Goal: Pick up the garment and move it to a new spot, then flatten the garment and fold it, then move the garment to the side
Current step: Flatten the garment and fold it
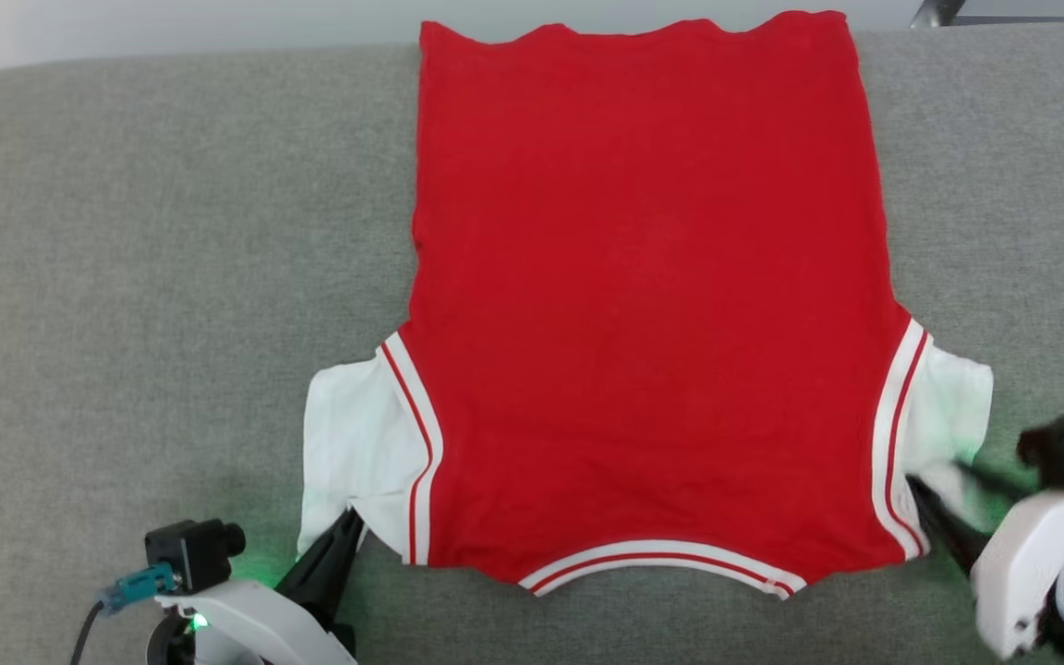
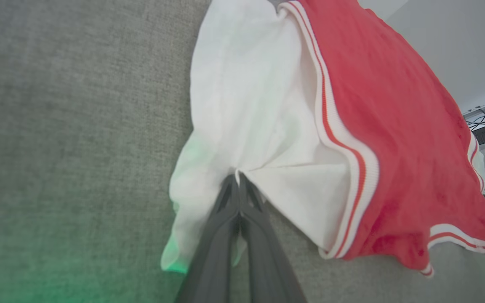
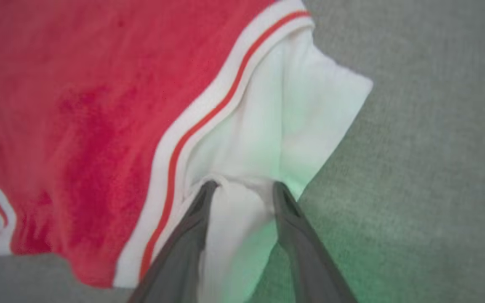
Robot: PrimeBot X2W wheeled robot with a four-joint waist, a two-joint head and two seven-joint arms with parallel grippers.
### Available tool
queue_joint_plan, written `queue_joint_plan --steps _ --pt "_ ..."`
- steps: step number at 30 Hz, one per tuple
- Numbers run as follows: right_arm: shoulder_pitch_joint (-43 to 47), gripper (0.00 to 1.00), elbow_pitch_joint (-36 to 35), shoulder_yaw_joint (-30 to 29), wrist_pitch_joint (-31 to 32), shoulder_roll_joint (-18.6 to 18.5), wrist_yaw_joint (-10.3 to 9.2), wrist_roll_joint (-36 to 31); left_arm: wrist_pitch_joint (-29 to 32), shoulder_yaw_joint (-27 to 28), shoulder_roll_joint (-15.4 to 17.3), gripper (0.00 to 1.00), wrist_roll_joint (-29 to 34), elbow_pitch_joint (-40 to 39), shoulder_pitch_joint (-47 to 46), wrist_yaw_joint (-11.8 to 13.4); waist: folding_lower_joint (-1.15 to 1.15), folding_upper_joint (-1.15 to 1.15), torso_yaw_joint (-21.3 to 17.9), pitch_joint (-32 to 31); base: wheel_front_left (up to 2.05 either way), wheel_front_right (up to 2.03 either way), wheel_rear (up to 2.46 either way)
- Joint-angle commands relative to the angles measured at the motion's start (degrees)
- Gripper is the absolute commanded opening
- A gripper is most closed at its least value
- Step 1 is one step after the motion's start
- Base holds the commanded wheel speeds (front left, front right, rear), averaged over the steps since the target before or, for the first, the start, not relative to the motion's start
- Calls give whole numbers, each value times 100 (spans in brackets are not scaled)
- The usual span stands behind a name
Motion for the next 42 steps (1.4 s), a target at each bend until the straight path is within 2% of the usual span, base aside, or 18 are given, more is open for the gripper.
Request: queue_joint_plan --steps 1,7,11,14,19,26,30,34,38,42 --pt "-48 100 -7 -83 87 8 -19 20 122 -95 -100 0 -75 236 97 44 0 0 -3 -10 0 0 0" --pt "-733 100 -976 -825 764 -211 -14 182 124 -85 -102 0 -30 113 -35 1 0 0 85 126 0 0 0" --pt "-1771 100 -893 -961 1317 -165 -14 242 176 -96 -170 0 17 22 -251 -63 0 0 235 356 0 0 0" --pt "-2756 100 -225 -897 1656 -58 -14 138 219 -111 -238 0 37 -16 -437 -138 0 0 415 593 0 0 0" --pt "-4581 100 1314 -524 2001 -43 -14 -473 293 -174 -339 0 119 5 -775 -312 0 0 820 1130 0 0 0" --pt "-6297 100 3378 -491 2282 171 -14 -1278 188 -195 -529 0 170 40 -1034 -506 0 0 1403 1633 0 0 0" --pt "-6789 100 4217 -590 2199 319 -14 -1687 119 -210 -626 0 178 -45 -1033 -596 0 0 1621 1806 0 0 0" --pt "-7266 100 4741 -798 2009 298 -14 -2206 96 -248 -624 0 216 -115 -1029 -641 0 0 1770 1977 0 0 0" --pt "-7572 100 5133 -1325 1620 281 -14 -2897 112 -264 -605 0 229 -123 -1034 -651 0 0 1836 2132 0 0 0" --pt "-7662 100 5513 -1795 1548 466 -13 -3387 116 -270 -589 0 221 -109 -1022 -651 0 0 1834 2243 0 0 0"
